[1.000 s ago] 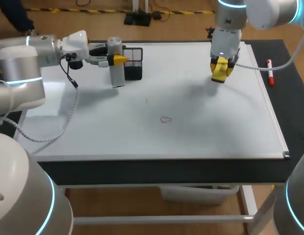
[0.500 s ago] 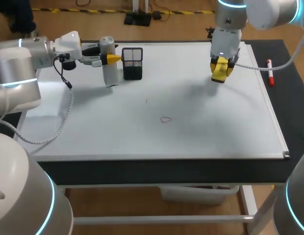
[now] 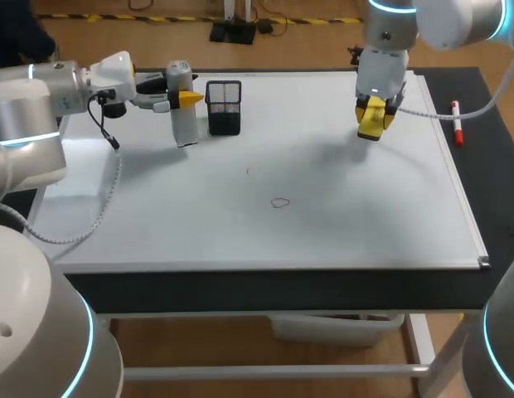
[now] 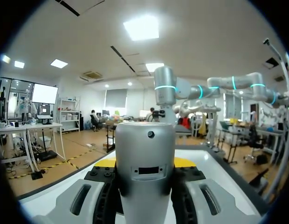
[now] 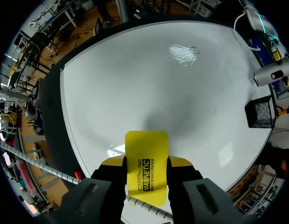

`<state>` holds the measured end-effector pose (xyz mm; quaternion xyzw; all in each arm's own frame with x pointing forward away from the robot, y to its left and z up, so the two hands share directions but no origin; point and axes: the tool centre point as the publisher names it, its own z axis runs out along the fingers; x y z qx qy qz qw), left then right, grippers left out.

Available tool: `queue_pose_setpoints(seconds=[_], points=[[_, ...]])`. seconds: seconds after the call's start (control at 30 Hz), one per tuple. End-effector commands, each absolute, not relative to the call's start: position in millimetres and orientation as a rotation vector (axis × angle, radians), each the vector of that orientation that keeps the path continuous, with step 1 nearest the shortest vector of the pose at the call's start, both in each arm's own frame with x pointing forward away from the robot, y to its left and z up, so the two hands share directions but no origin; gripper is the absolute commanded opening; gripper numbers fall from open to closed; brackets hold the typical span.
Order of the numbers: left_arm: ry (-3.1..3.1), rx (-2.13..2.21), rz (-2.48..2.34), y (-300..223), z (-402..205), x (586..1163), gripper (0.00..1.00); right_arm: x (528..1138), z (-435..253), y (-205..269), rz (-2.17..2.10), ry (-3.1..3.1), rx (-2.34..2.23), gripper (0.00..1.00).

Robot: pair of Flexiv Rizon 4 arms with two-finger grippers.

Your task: Pick up the inspection probe, press it on each red-marked spot on the whiteboard one by one, put down the probe, pick up the eraser, and wipe off all the red marks.

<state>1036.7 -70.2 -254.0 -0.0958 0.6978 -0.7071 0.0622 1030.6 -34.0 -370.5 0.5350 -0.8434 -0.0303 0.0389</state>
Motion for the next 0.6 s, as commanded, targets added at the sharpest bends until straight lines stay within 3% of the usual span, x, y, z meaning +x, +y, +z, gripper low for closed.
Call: queue_pose_setpoints(seconds=[0.03,0.27,0.6], points=[[2.110,-0.291,-2.135,-69.9,-252.2,1035.9,0.00,1030.6,-369.2,-34.7,-0.089,-2.583,1.642,0.00],[2.110,-0.291,-2.135,-69.9,-252.2,1035.9,0.00,1025.0,-372.2,-30.9,-0.089,-2.579,1.645,0.00],[2.110,-0.291,-2.135,-69.9,-252.2,1035.9,0.00,978.8,-379.8,10.0,-0.071,-2.559,1.702,0.00]])
